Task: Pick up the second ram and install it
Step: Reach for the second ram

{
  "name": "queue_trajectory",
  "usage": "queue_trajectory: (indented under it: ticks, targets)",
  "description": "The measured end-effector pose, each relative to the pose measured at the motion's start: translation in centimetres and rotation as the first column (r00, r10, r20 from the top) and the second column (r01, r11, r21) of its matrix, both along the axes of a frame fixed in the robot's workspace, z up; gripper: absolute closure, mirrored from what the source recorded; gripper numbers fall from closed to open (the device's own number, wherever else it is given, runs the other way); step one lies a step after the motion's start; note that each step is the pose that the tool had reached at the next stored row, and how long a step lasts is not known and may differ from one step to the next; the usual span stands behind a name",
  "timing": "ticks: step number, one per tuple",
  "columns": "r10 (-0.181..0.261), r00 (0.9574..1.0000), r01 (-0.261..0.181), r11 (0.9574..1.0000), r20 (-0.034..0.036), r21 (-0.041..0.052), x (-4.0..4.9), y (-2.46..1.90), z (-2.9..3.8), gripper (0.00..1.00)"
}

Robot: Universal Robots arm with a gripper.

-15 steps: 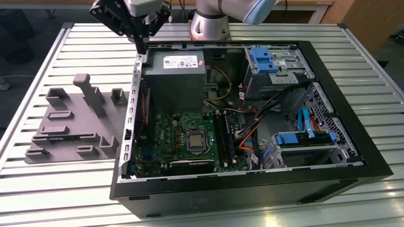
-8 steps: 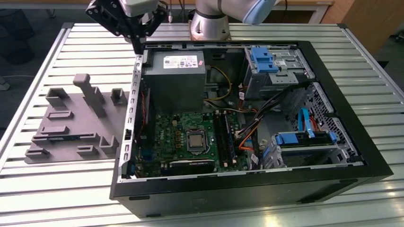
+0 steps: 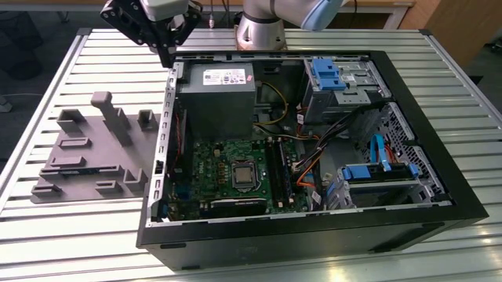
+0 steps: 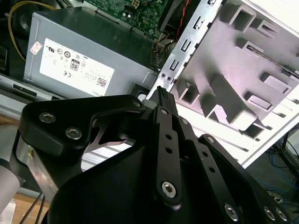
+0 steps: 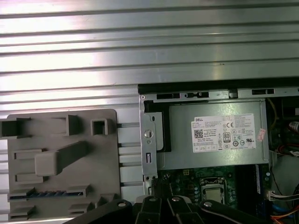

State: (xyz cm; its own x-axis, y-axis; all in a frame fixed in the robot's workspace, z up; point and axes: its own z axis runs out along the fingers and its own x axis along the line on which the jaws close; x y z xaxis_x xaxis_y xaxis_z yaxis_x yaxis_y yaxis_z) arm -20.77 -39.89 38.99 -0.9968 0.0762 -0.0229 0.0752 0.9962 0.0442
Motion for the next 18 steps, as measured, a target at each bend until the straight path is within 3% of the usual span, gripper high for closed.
queue_trajectory:
  ticks: [18]
  targets:
    - [0.0,1.0,0.0,1.0,0.0,0.0,-1.82,0.0,-0.05,0.89]
